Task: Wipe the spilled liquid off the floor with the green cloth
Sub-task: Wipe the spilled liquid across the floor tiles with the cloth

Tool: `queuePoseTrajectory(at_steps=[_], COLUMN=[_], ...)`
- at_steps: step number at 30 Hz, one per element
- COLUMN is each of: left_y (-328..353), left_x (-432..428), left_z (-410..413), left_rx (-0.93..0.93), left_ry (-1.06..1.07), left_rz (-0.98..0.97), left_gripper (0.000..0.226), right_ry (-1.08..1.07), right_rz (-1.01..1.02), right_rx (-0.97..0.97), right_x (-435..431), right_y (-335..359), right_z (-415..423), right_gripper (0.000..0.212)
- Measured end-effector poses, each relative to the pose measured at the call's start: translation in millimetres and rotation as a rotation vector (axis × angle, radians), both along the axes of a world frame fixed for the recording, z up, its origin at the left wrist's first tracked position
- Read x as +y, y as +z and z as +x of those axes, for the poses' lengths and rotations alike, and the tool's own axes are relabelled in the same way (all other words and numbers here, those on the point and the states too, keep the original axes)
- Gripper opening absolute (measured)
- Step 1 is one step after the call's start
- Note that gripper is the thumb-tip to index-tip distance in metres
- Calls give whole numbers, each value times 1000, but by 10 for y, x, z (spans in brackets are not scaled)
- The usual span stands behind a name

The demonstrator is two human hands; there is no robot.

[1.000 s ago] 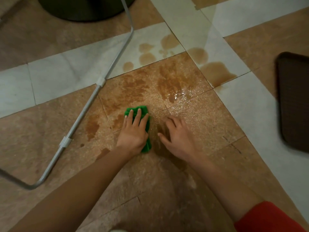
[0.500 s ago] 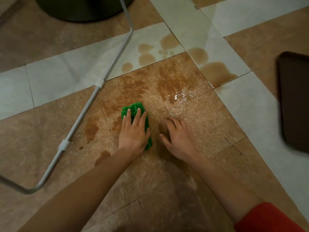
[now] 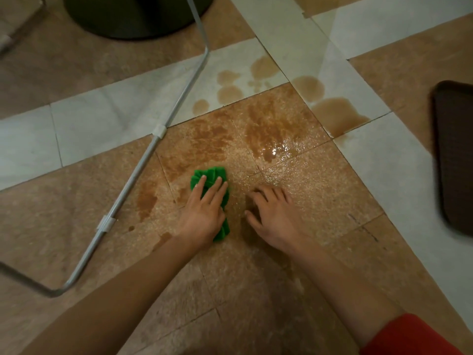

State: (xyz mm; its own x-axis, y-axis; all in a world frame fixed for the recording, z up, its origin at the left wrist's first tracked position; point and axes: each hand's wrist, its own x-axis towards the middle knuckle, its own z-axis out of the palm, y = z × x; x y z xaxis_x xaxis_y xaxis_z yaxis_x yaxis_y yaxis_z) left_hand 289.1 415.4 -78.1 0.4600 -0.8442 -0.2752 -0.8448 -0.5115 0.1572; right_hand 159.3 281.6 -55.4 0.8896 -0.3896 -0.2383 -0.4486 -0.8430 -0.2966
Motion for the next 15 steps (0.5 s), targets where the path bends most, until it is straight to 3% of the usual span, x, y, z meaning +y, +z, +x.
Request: queuePoseTrajectory(at_steps=[4,9,15], left_y=[27,102,-44], left_x=[248,-53,190], left_z=[106,72,147], left_rx=[-41,-44,-55], left_ry=[-78,155,-68], left_rz=[-22,-11,33], left_gripper=[55,58,53], right_ry=[-13,13,17], right_rz=[11,0,0], right_rx=[-33,-19,-54], right_x=[15,3,41], right_y=[6,12,43], right_z=[-25,-36,98], right_gripper=[46,47,46])
